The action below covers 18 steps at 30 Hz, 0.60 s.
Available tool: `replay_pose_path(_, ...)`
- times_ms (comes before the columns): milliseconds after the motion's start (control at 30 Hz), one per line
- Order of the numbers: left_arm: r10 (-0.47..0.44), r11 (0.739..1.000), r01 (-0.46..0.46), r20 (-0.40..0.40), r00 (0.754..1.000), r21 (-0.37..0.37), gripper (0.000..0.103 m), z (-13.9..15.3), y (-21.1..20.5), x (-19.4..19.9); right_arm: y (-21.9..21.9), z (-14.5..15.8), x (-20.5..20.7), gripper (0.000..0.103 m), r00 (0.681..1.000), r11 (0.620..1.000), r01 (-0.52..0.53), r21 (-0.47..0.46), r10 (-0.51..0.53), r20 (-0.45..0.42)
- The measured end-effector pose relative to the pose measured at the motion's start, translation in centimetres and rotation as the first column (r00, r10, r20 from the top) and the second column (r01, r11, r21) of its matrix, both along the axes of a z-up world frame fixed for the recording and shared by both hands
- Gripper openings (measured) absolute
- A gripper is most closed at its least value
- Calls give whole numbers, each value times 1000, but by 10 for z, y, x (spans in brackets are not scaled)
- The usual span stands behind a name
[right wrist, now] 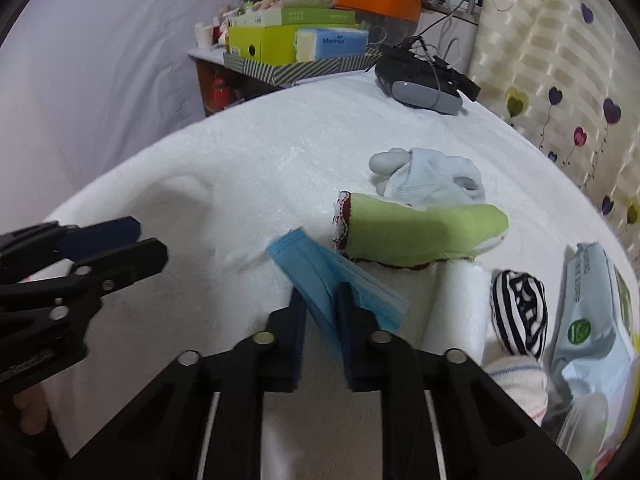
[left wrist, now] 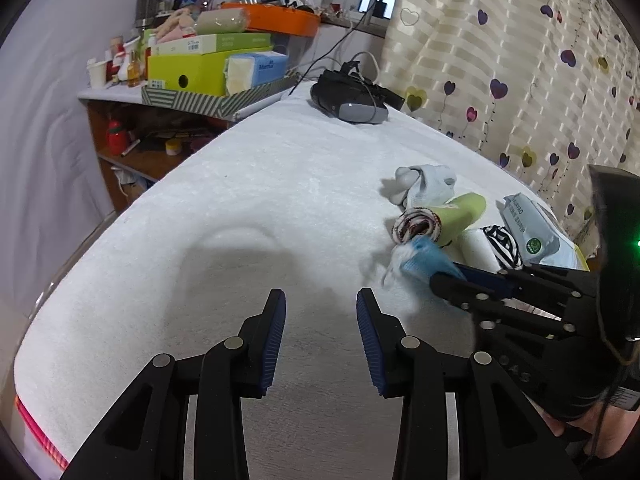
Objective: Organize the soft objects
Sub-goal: 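Grasp the green rolled cloth with the left tool while the right holds the mask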
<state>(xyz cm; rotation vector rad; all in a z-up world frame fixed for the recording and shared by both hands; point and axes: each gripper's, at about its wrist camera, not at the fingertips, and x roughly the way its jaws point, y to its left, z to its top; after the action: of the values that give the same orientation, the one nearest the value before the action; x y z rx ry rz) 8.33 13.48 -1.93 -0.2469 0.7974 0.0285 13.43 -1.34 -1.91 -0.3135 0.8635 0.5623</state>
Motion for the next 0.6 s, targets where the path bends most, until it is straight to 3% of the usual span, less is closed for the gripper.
replay_pose_path(267, -50, 999, 50, 23, 998, 23, 36, 11, -22, 4, -37, 34, -28, 9, 998, 990, 51, 133, -56, 33)
replay_pose_path(600, -232, 968, 221, 87, 969, 120, 47, 33, -79, 36, -98, 65, -40, 9, 977, 957, 176, 229, -199, 79)
